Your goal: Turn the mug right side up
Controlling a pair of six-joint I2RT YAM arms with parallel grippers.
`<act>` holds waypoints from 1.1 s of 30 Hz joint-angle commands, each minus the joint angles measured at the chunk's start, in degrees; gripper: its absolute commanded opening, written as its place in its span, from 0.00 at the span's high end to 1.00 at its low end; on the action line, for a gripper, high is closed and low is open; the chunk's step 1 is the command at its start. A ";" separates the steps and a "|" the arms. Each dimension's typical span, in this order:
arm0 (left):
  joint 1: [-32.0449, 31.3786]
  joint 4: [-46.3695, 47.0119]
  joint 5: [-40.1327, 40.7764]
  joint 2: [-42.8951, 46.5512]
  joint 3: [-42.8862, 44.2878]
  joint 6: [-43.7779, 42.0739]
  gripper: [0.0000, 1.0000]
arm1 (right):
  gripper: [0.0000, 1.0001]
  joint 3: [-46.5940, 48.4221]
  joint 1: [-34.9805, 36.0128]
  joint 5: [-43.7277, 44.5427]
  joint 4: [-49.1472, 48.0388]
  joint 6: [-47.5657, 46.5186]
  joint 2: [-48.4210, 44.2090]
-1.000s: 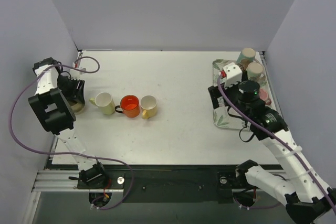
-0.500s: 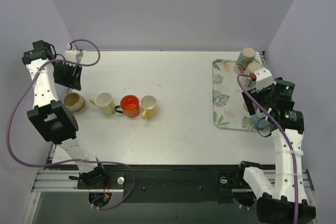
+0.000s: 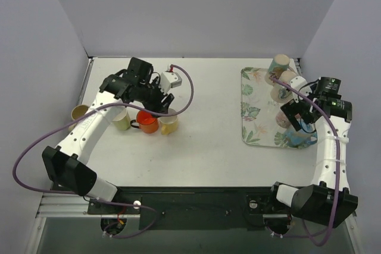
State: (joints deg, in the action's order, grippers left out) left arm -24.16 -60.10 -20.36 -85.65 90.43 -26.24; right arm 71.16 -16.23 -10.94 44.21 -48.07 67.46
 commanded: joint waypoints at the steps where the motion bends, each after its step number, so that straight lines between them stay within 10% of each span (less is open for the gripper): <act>1: -2.12 12.62 -1.52 3.28 -4.20 7.60 0.36 | 0.05 -1.97 -4.59 1.11 3.96 -14.65 -0.75; 18: 2.80 5.87 -2.23 -3.12 1.05 5.15 0.36 | 0.07 6.09 -12.60 -0.75 7.21 -30.06 19.80; 33: 2.72 4.02 -5.13 -4.18 6.16 5.76 0.36 | 0.08 -0.14 -16.73 -1.37 7.91 -36.29 20.08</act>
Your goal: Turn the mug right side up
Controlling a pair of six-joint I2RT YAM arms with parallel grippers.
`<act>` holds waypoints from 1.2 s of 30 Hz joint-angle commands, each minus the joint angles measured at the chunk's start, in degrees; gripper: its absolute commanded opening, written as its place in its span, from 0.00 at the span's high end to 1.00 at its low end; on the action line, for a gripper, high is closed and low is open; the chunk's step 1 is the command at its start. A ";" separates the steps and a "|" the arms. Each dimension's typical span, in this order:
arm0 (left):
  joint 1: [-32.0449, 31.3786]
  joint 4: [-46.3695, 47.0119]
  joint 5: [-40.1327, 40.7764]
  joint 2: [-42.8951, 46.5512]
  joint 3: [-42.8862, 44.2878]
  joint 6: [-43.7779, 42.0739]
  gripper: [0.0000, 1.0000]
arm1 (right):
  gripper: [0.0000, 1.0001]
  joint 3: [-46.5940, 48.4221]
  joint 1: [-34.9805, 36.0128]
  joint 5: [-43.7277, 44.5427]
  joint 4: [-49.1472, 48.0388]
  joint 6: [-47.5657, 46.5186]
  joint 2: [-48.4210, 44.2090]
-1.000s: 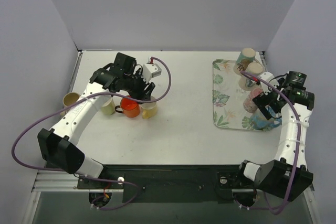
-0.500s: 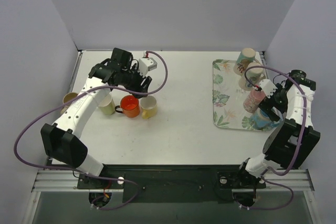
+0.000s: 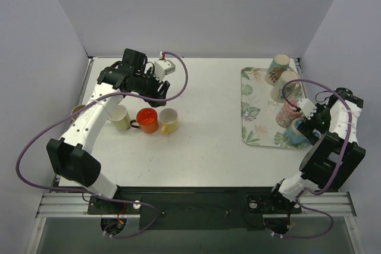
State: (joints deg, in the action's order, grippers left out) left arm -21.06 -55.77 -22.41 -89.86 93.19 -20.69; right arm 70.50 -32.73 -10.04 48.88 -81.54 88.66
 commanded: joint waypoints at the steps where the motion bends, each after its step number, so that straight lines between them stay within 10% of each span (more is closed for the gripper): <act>1: -0.39 -0.22 -3.07 0.04 3.40 0.21 0.36 | 0.07 0.52 -0.05 -1.13 3.32 -3.36 -1.04; 12: -0.47 -0.04 -0.70 0.39 3.58 -0.23 0.36 | 0.19 2.36 1.09 -4.55 2.79 -2.31 5.12; 27: -1.62 0.57 -1.32 6.45 0.69 -1.37 0.36 | 1.00 -8.53 3.55 -3.84 1.13 -0.82 -3.04; 36: -1.79 4.87 -3.60 9.88 -4.94 0.03 0.36 | 1.00 -9.86 8.03 -8.59 -2.04 10.24 -9.03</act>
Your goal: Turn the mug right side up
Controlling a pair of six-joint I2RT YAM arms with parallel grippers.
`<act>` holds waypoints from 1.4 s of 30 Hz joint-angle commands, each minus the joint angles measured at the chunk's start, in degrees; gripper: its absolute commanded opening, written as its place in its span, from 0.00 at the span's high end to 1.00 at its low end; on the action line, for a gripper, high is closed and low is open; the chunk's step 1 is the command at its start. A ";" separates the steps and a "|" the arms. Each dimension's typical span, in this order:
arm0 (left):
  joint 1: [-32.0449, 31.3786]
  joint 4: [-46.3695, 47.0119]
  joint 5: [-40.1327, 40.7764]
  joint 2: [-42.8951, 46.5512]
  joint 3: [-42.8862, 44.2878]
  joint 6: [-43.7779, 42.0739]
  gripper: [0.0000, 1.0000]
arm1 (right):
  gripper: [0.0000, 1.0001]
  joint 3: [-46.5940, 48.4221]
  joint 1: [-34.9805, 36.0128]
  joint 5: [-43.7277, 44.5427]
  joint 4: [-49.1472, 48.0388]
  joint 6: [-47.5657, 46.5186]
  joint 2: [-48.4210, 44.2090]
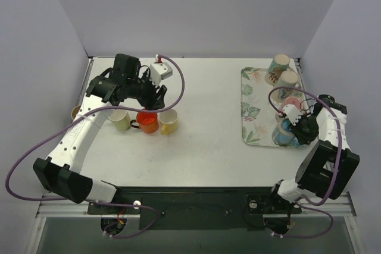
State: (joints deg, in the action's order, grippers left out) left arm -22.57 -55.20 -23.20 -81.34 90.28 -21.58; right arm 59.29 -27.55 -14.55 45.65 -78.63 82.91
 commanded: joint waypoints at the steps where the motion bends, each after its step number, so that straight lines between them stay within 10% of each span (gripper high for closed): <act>1: -0.28 4.66 -2.90 1.36 -2.12 1.28 0.36 | 1.00 1.79 4.07 -4.09 1.20 8.66 -3.37; 42: -0.55 10.28 -13.27 0.22 -4.14 4.18 0.35 | 1.00 -3.39 19.46 -2.95 -33.08 68.24 -15.32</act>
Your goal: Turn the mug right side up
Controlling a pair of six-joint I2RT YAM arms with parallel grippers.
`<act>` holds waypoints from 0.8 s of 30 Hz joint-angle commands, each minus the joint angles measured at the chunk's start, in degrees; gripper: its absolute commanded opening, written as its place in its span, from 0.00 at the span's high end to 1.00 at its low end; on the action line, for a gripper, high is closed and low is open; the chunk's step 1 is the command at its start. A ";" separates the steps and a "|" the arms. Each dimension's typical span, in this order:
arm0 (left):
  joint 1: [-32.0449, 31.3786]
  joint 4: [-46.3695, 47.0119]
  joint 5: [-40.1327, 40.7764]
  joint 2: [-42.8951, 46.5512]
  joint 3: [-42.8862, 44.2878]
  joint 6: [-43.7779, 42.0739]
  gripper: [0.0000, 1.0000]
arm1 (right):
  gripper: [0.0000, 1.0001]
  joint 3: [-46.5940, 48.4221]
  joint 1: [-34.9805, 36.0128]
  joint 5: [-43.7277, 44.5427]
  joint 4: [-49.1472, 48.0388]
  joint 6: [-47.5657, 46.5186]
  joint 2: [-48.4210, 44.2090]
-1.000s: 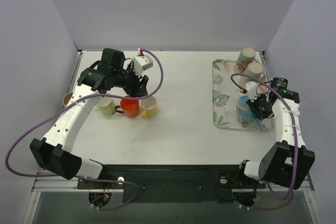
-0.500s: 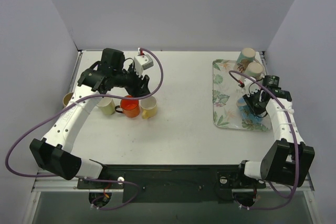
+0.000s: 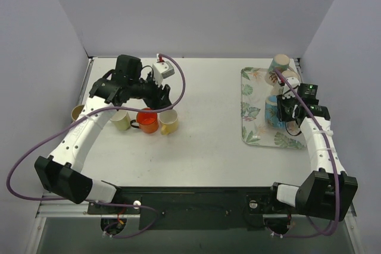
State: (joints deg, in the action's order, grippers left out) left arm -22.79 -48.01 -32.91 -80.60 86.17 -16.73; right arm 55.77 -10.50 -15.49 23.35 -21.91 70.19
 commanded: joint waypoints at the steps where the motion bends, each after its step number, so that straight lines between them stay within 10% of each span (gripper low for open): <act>1: -0.59 4.31 -3.31 -0.61 -0.47 -1.02 0.35 | 1.00 0.22 2.76 -1.66 -11.13 12.41 -2.61; 12: -18.93 24.00 18.11 -0.53 -9.60 -7.25 0.16 | 1.00 4.79 5.58 1.34 -8.15 29.10 -3.13; 24: -33.63 83.87 33.52 -1.14 -37.28 -34.65 0.09 | 1.00 9.27 9.61 0.19 -4.63 49.86 -4.88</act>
State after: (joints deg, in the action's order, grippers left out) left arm -55.57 5.67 -4.03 -81.87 56.34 -39.05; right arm 60.84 -3.92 -14.28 22.96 19.27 69.65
